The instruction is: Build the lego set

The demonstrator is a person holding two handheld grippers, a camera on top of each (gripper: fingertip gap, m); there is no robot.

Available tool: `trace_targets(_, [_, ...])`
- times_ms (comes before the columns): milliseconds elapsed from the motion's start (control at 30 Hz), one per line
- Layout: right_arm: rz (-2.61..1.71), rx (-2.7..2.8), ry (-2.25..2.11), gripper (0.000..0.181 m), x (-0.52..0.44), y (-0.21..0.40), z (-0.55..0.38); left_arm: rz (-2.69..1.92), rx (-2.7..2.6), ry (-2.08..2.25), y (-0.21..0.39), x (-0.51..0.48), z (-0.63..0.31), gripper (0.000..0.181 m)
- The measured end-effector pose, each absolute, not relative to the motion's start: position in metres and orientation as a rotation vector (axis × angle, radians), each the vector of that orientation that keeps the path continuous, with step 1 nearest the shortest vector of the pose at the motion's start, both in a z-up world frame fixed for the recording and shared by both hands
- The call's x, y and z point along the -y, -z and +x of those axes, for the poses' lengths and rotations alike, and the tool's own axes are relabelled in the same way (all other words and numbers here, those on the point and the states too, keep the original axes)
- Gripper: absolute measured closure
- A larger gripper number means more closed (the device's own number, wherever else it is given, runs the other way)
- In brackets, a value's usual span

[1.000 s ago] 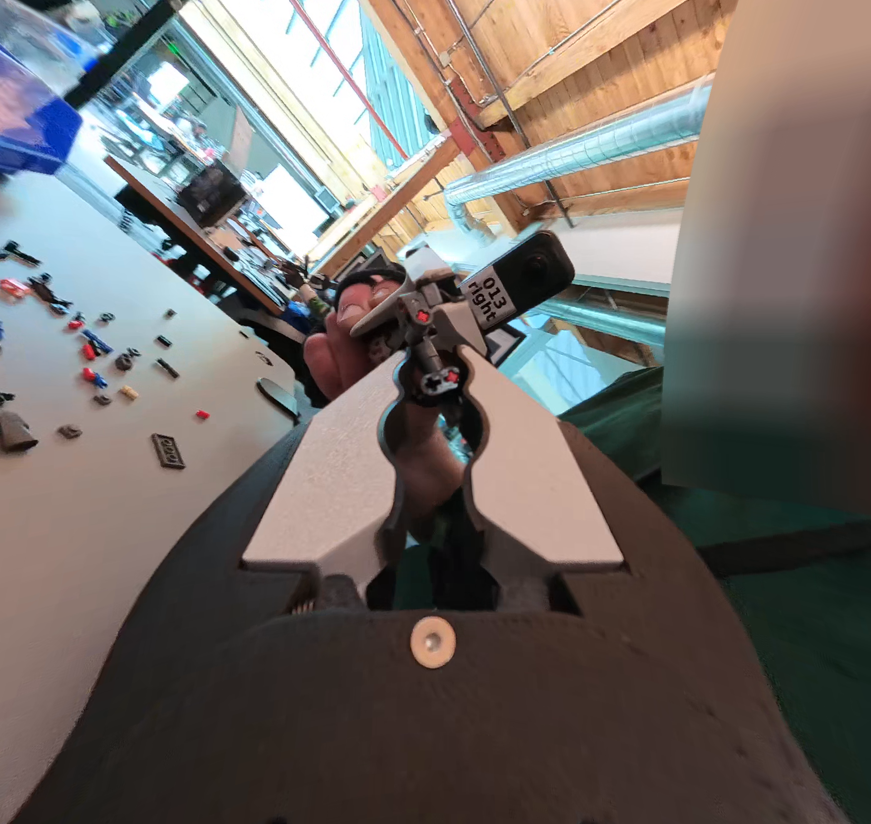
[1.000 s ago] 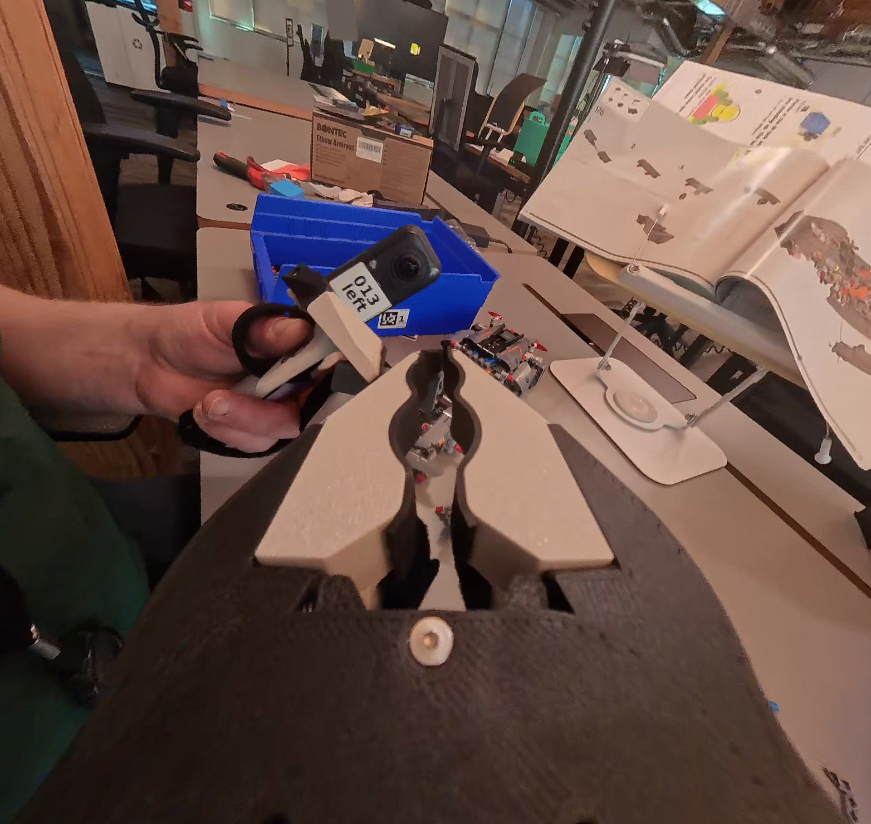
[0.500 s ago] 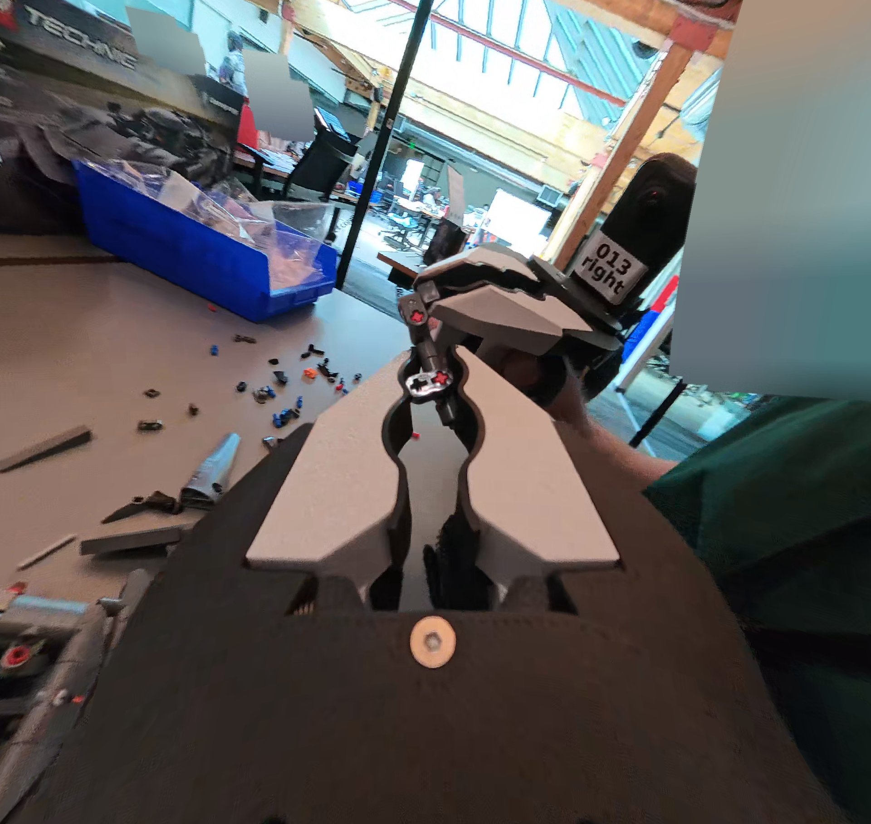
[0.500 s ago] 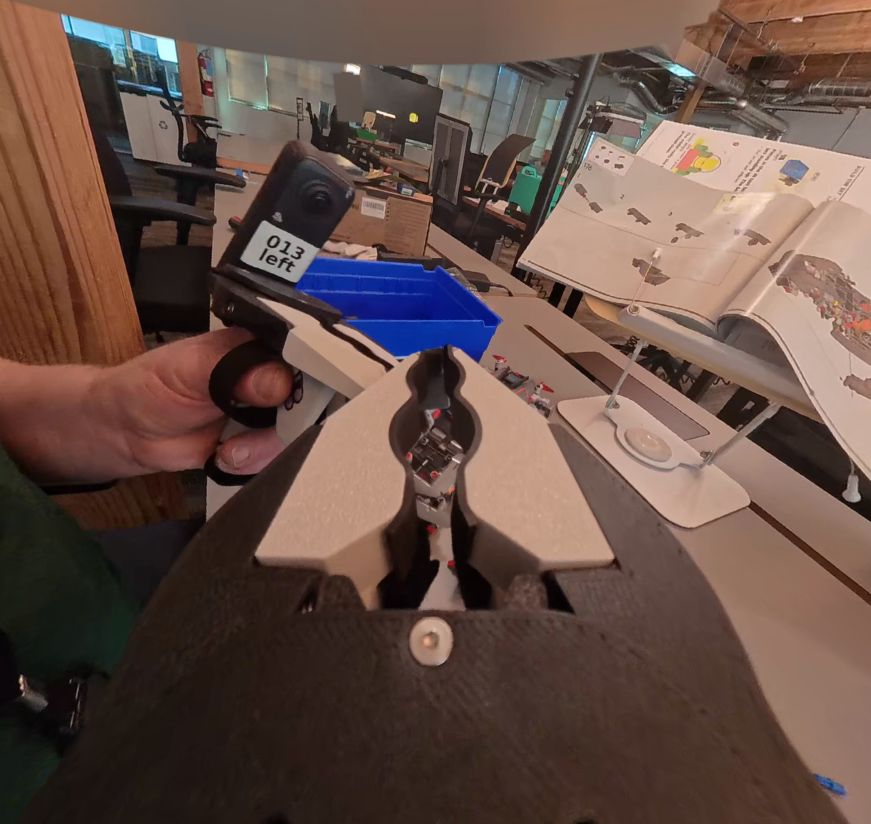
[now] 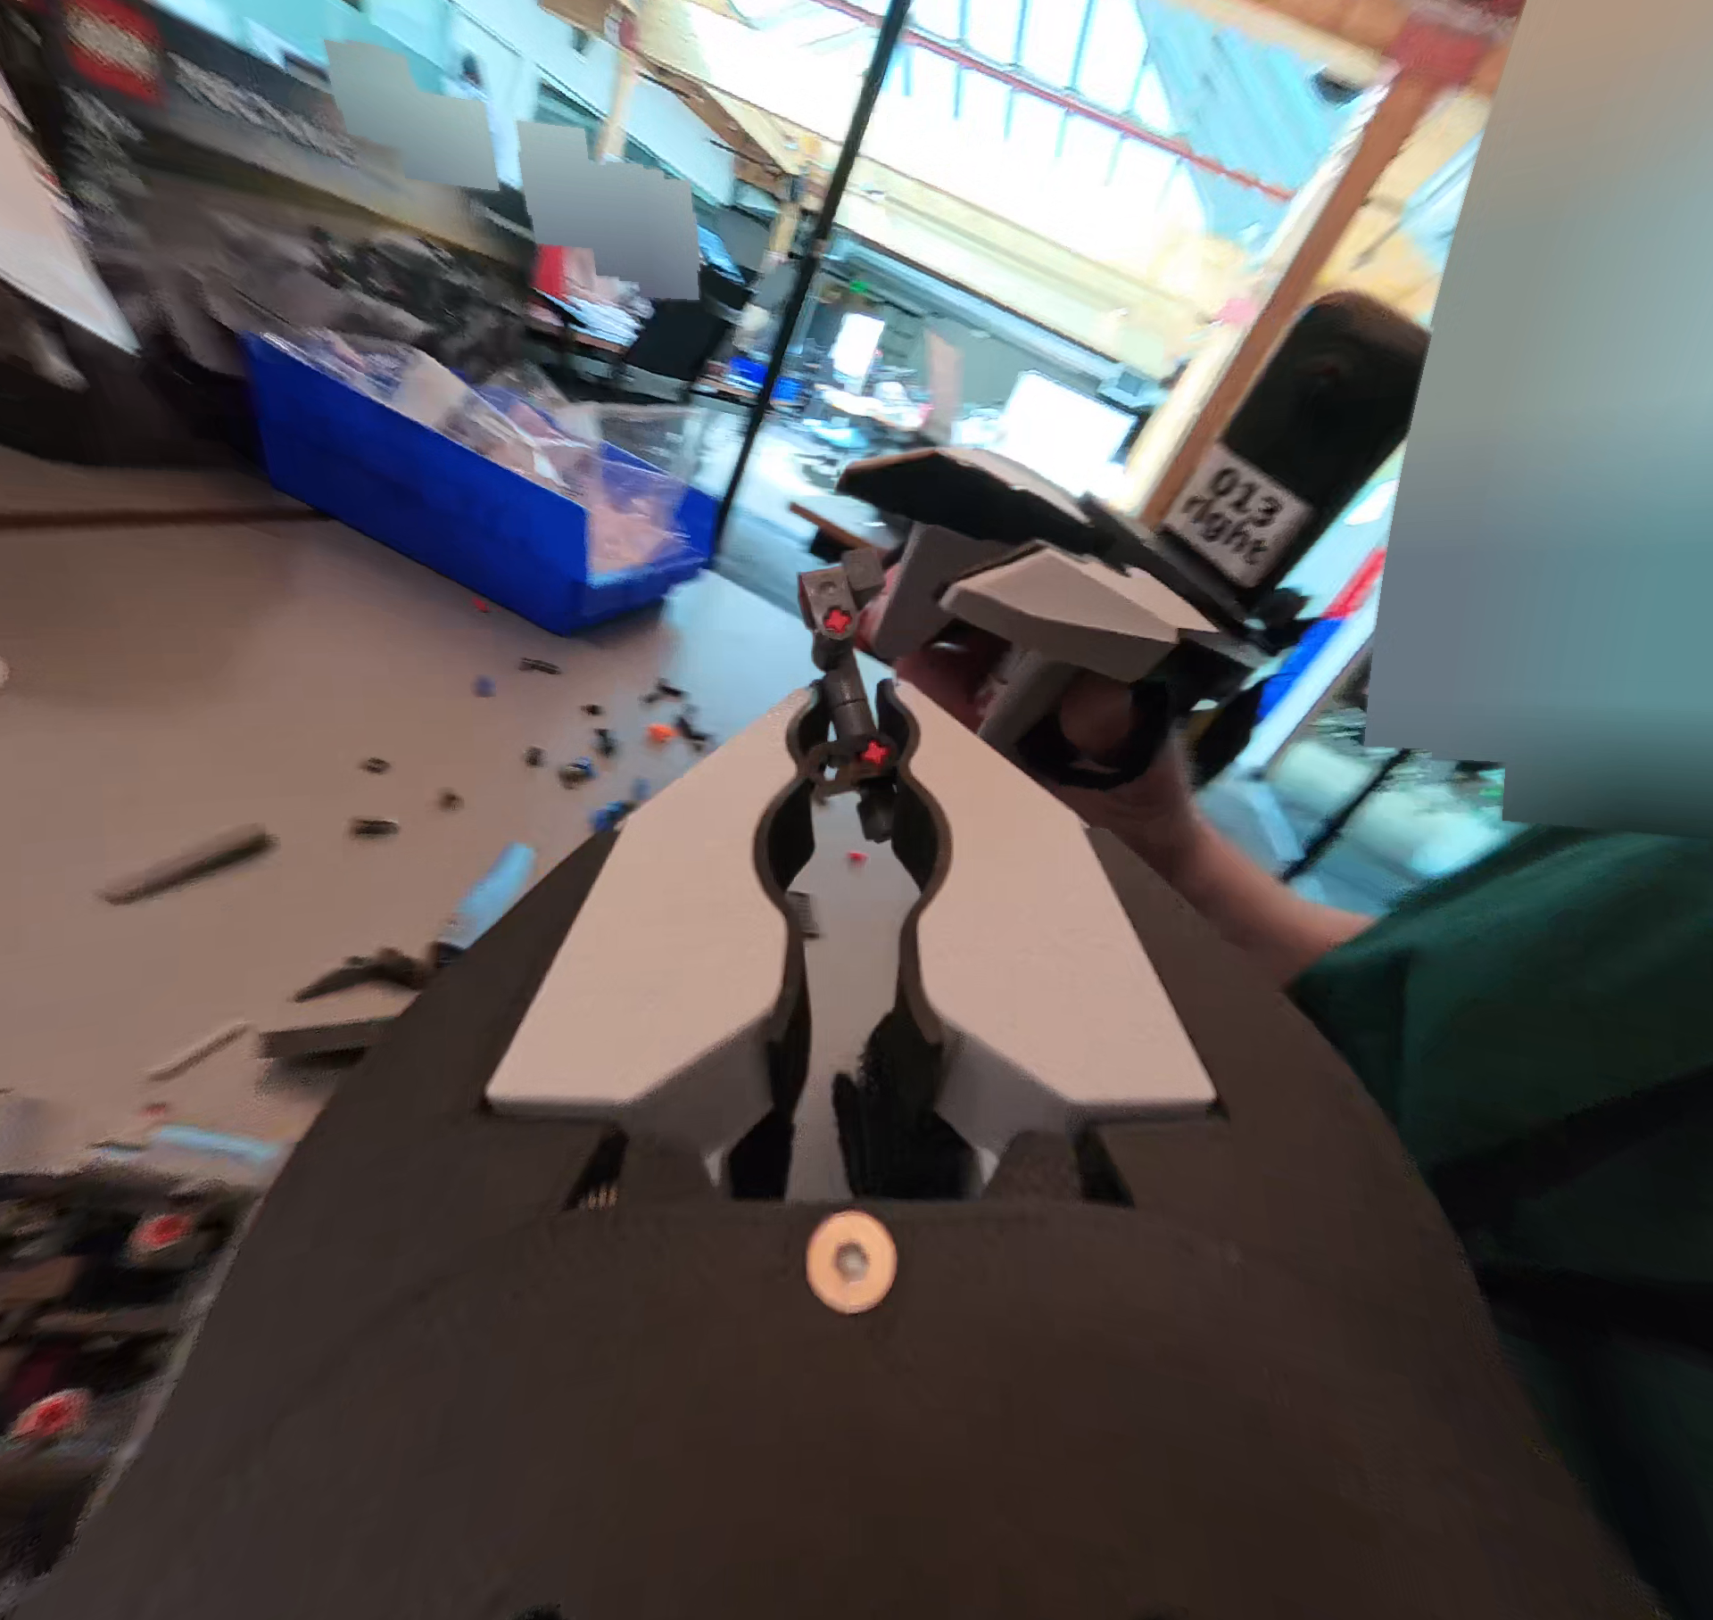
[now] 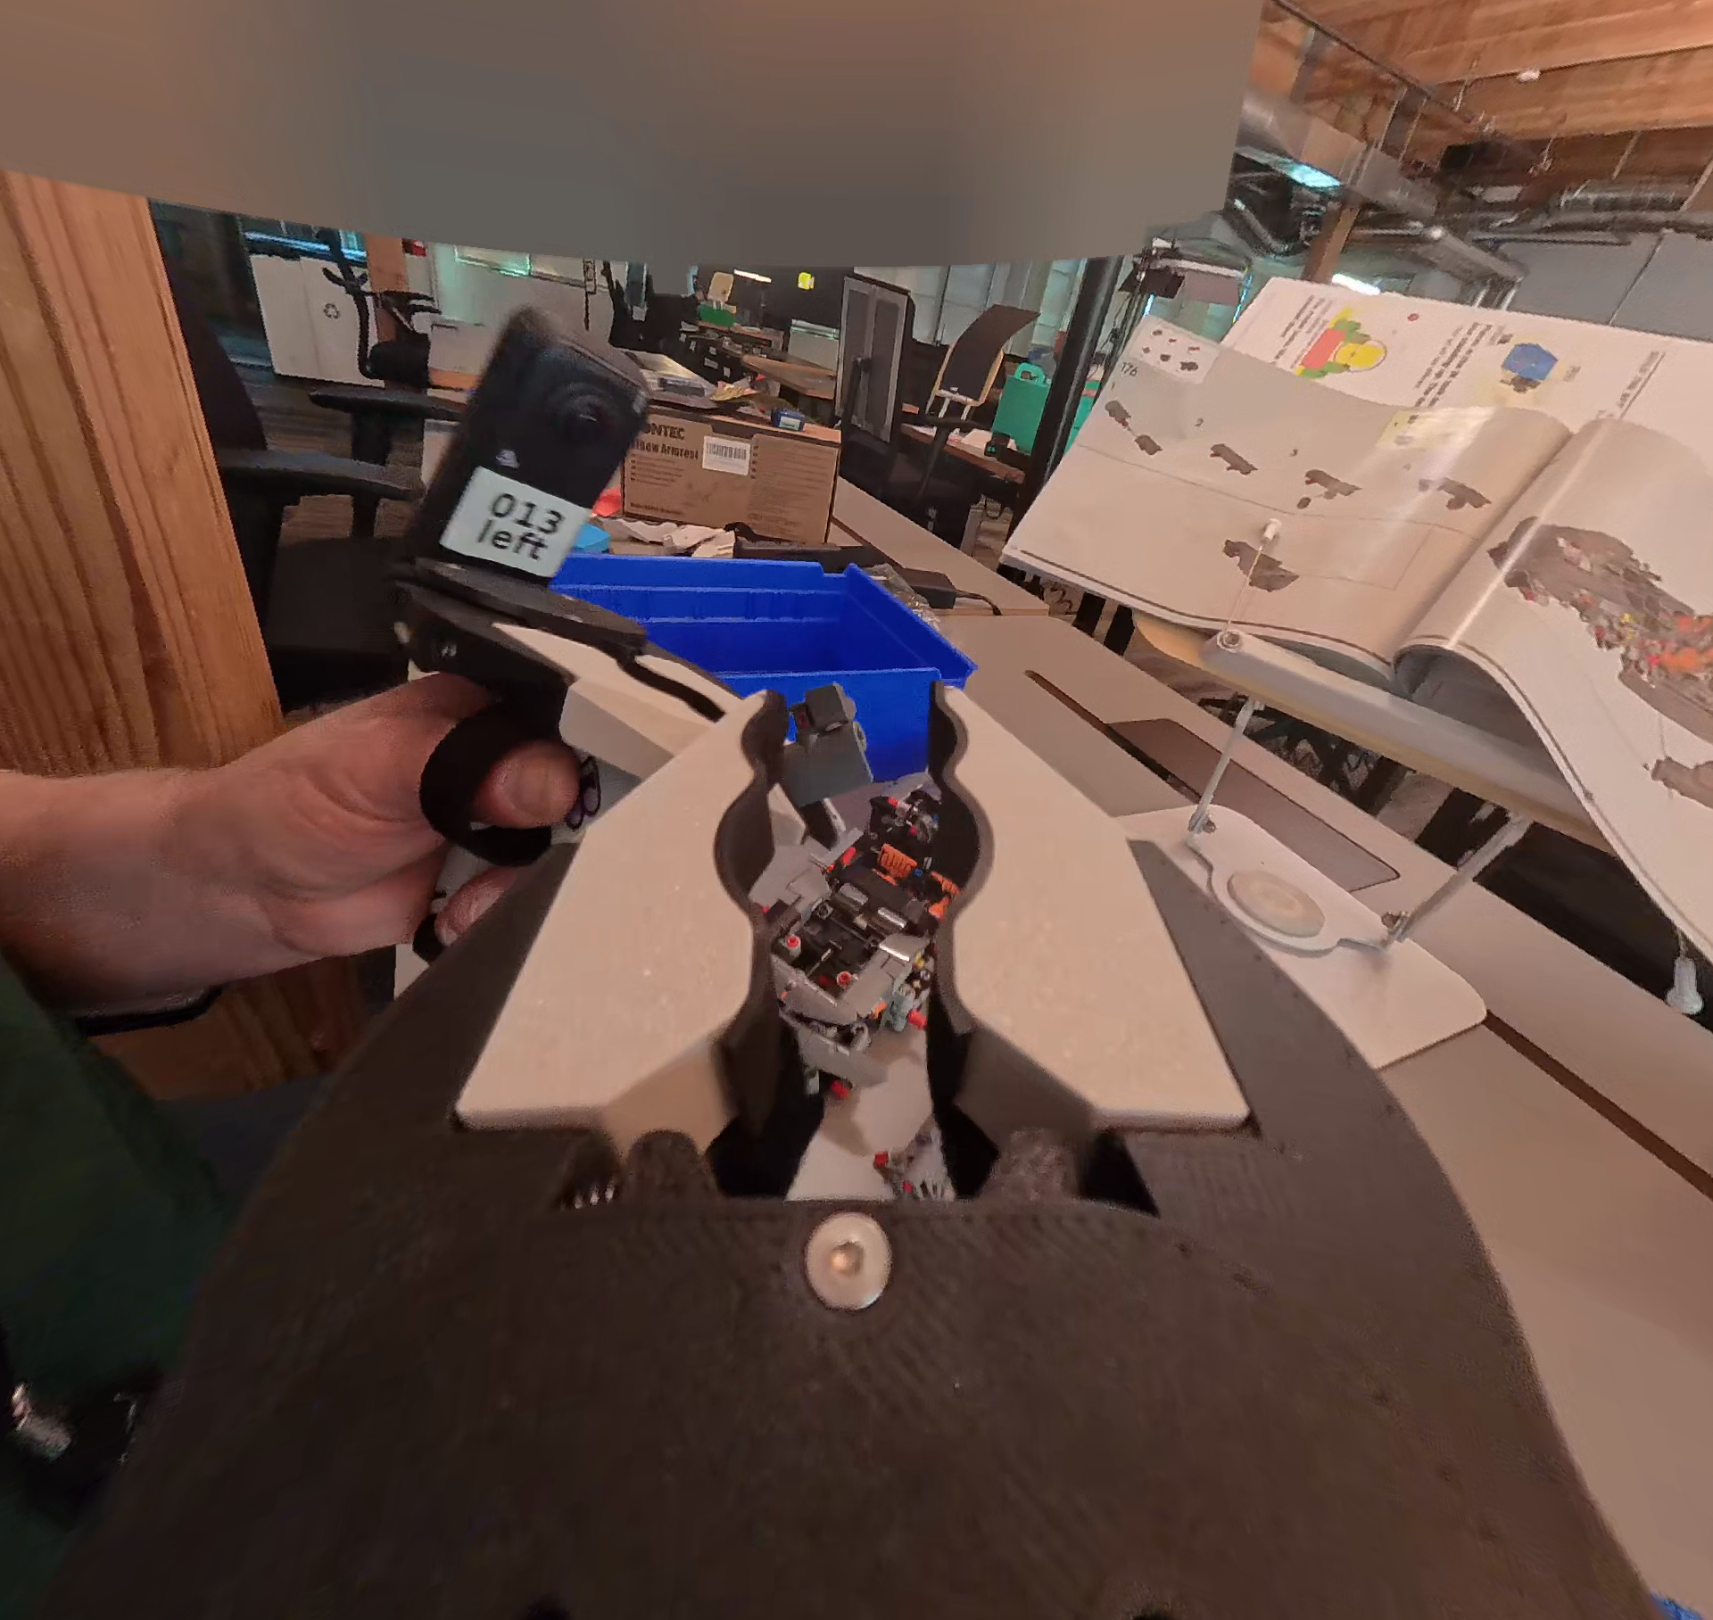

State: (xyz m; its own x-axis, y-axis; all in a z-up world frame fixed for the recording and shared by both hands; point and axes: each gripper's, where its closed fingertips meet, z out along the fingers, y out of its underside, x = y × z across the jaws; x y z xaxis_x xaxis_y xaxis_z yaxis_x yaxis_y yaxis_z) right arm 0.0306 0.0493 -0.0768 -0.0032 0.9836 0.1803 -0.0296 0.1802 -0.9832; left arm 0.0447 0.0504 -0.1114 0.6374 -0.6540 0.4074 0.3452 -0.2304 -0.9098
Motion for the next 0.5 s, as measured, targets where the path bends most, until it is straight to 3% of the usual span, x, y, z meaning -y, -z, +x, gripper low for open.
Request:
trace_targets(200, [-1.249,1.324,-1.353,0.152,-0.052,0.102,0.041,-1.461,-0.312,1.247,0.111,-0.041,0.057,0.174])
trace_targets(333, [-1.298,1.332,-1.538,0.176,-0.042,0.108,0.042,-1.453,-0.341,1.291,0.113,-0.038,0.062,0.175])
trace_targets(500, [-1.323,1.323,-1.680,0.181,-0.034,0.111,0.048,-1.512,-0.384,1.301,0.126,-0.033,0.072,0.174])
